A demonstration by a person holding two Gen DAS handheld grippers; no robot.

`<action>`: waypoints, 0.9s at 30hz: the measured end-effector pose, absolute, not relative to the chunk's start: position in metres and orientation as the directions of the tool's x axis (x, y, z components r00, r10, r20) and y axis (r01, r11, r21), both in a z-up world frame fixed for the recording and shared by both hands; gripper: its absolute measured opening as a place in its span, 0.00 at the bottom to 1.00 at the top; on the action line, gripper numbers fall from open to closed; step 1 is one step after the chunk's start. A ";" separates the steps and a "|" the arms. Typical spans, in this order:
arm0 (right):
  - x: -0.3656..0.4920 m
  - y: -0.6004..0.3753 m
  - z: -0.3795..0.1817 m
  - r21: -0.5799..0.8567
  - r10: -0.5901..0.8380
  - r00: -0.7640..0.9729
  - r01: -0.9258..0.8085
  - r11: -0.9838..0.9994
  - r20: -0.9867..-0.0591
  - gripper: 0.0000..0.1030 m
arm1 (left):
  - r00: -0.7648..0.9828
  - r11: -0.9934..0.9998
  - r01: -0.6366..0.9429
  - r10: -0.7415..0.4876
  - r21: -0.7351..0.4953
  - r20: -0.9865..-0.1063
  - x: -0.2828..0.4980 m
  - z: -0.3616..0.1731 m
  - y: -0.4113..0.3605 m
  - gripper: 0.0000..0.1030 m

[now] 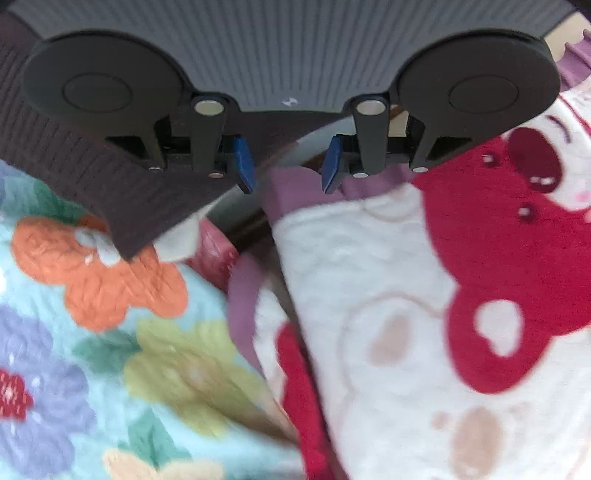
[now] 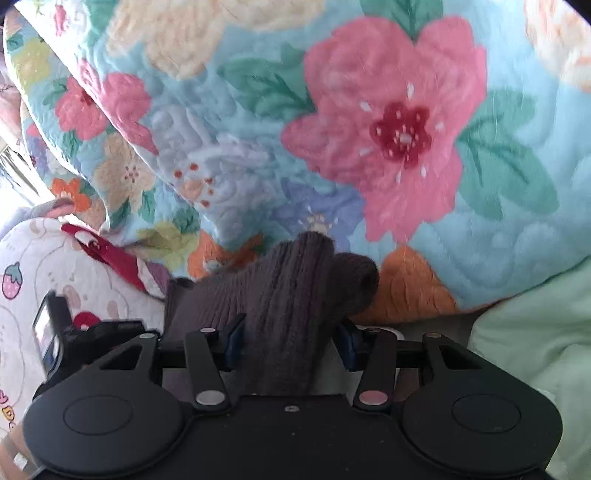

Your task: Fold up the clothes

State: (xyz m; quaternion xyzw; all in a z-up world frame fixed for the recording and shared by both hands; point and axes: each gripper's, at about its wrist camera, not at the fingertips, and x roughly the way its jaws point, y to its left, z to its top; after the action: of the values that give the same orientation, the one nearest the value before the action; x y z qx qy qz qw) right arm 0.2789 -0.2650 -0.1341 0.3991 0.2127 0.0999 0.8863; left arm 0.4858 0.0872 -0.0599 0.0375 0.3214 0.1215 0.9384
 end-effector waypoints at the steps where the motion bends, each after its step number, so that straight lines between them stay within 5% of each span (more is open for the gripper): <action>1: 0.275 -0.265 -0.131 0.753 0.332 0.904 -0.017 0.658 -0.270 0.48 | 0.771 0.973 -0.178 0.230 0.146 -0.594 0.479 -0.057 0.086 0.39; 4: 0.270 -0.265 -0.119 0.719 0.288 0.930 -0.037 0.694 -0.231 0.43 | 0.769 0.985 -0.068 0.155 0.161 -0.621 0.456 -0.054 0.074 0.40; 9: 0.270 -0.261 -0.112 0.653 0.213 0.929 0.039 0.756 -0.302 0.43 | 0.725 0.988 0.008 0.100 0.154 -0.682 0.399 -0.061 0.070 0.43; 14: 0.262 -0.262 -0.093 0.448 -0.042 0.934 0.209 0.869 -0.354 0.45 | 0.730 0.967 0.022 0.157 0.252 -0.665 0.351 -0.065 0.074 0.45; 20: 0.250 -0.206 -0.049 0.407 0.342 0.894 -0.208 0.889 -0.290 0.45 | 0.738 0.984 -0.153 0.172 0.086 -0.653 0.269 -0.054 0.114 0.50; 24: 0.252 -0.129 -0.064 0.229 0.393 0.822 -0.324 0.918 -0.412 0.47 | 0.726 0.921 -0.338 0.124 -0.193 -0.677 0.194 -0.068 0.144 0.50; 27: 0.256 -0.096 -0.081 0.167 0.396 0.765 -0.363 0.917 -0.508 0.49 | 0.707 0.860 -0.434 0.141 -0.268 -0.693 0.132 -0.075 0.155 0.53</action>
State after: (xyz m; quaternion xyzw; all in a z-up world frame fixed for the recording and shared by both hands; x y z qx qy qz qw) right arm 0.2556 -0.0962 -0.0814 0.0295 0.2770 0.2021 0.9389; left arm 0.1319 0.1547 -0.0746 -0.2108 0.3477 0.1597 0.8995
